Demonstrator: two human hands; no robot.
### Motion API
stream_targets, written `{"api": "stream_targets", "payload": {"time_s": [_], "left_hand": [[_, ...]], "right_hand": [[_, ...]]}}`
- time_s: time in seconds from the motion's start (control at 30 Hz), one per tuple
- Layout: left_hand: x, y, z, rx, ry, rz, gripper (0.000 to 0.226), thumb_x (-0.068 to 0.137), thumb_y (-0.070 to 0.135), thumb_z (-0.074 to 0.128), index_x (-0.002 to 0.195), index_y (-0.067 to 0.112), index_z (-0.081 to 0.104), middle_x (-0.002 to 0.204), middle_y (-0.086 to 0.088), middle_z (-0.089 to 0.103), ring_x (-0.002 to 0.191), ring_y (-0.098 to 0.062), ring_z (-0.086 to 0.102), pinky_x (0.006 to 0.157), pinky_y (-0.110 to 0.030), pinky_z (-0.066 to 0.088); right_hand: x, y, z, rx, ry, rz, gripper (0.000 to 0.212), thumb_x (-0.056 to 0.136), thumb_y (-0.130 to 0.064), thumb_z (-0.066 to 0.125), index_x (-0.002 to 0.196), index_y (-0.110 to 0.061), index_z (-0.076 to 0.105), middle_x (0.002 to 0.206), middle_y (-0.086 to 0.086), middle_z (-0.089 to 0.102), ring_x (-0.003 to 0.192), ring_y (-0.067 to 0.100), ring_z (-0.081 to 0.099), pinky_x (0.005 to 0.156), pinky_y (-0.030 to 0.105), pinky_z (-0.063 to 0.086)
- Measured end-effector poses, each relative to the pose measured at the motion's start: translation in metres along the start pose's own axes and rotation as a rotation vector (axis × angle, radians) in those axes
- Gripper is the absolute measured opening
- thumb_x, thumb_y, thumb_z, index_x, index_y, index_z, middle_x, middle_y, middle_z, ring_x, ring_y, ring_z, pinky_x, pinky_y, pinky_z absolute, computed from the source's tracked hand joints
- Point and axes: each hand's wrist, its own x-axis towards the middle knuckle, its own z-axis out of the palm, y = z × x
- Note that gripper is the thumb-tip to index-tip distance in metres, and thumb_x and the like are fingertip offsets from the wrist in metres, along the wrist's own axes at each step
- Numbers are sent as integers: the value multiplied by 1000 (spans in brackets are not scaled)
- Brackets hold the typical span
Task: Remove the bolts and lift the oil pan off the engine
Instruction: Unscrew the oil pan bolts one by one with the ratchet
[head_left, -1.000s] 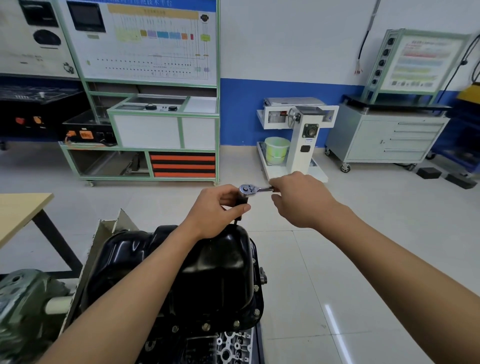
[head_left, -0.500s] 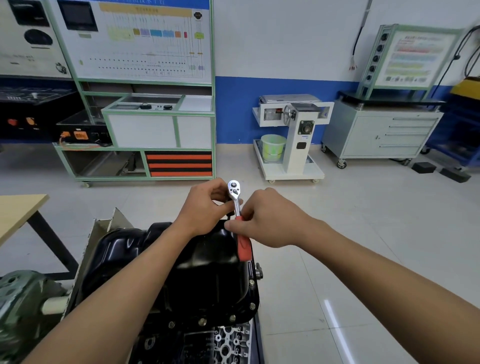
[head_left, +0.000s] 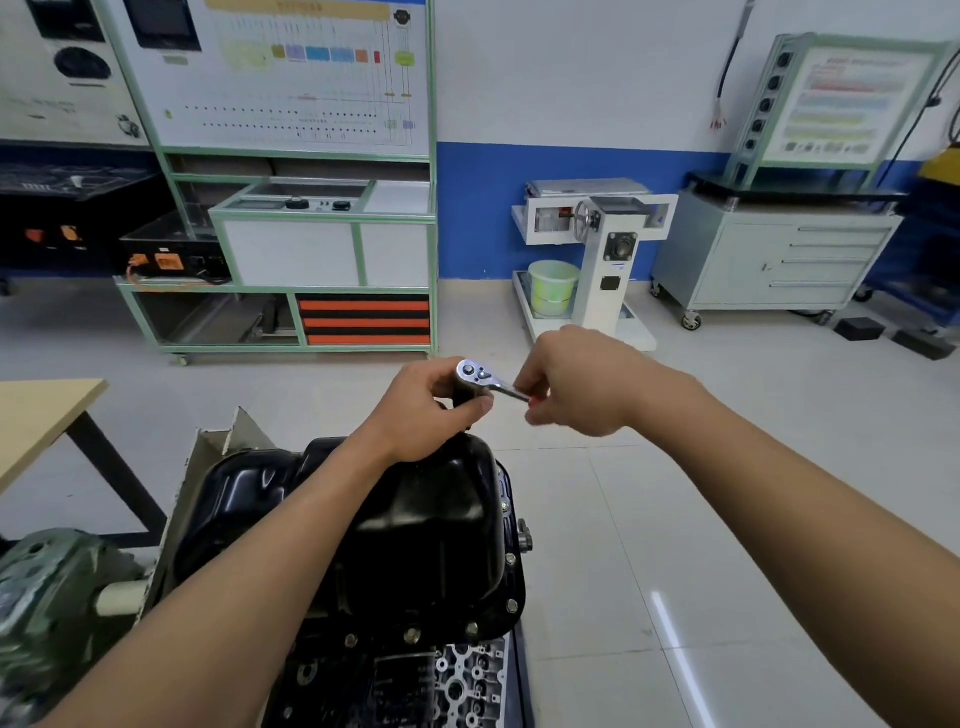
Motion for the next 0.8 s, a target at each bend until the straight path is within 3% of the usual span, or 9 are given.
{"api": "stream_targets", "payload": {"time_s": [0.13,0.2,0.27,0.33,0.47,0.6,0.73,0.8], "left_hand": [[-1,1,0,-63,-7,-26,16,83,32,70,90,46,75,88,-7,74,74,-27,71,71,-41,63],[0,0,0,-72,0,-37,17,85,28,71,92,43,75,89,-9,74,75,-29,72,74,-51,62],[0,-2,0,-59,13,-44,15,88,19,73,91,34,75,85,-7,74,73,-32,72,75,-58,60],[0,-4,0,-39,21,-47,10,87,17,74,88,27,72,80,-2,72,70,-30,71,75,-58,59],[1,-3,1,-20,31,-48,9,85,18,77,87,23,70,77,4,71,70,-24,72,79,-53,60],[2,-5,2,-37,75,-86,13,84,13,82,92,12,71,77,2,73,71,-25,72,79,-49,62],[2,-7,2,-19,101,-80,20,81,17,85,97,12,73,82,4,76,75,-17,73,74,-28,61],[2,-8,3,-20,125,-82,22,79,17,87,97,12,74,85,6,77,76,-12,73,72,-23,59]], "right_hand": [[11,1,3,-270,205,24,27,92,-13,60,109,-30,72,81,1,48,80,28,51,63,32,36],[16,4,8,-277,245,27,35,91,-8,55,114,-30,69,85,2,53,80,29,50,63,33,38],[19,8,13,-203,250,7,43,91,-4,52,124,-29,65,111,2,64,97,30,58,74,39,51],[21,11,17,-126,233,-37,49,92,-1,50,133,-26,58,133,-3,58,120,28,52,89,46,52],[19,14,21,-23,211,-72,55,94,2,49,142,-25,49,151,-7,44,132,23,39,98,47,48],[13,15,21,-51,231,-52,40,99,-18,51,139,-23,53,141,-4,52,129,24,44,97,46,48],[1,8,15,-116,238,22,24,96,-31,56,118,-26,67,105,2,64,96,28,59,69,35,47],[-6,2,11,-88,216,51,19,94,-35,59,106,-27,72,93,1,64,84,26,59,63,32,43]]}}
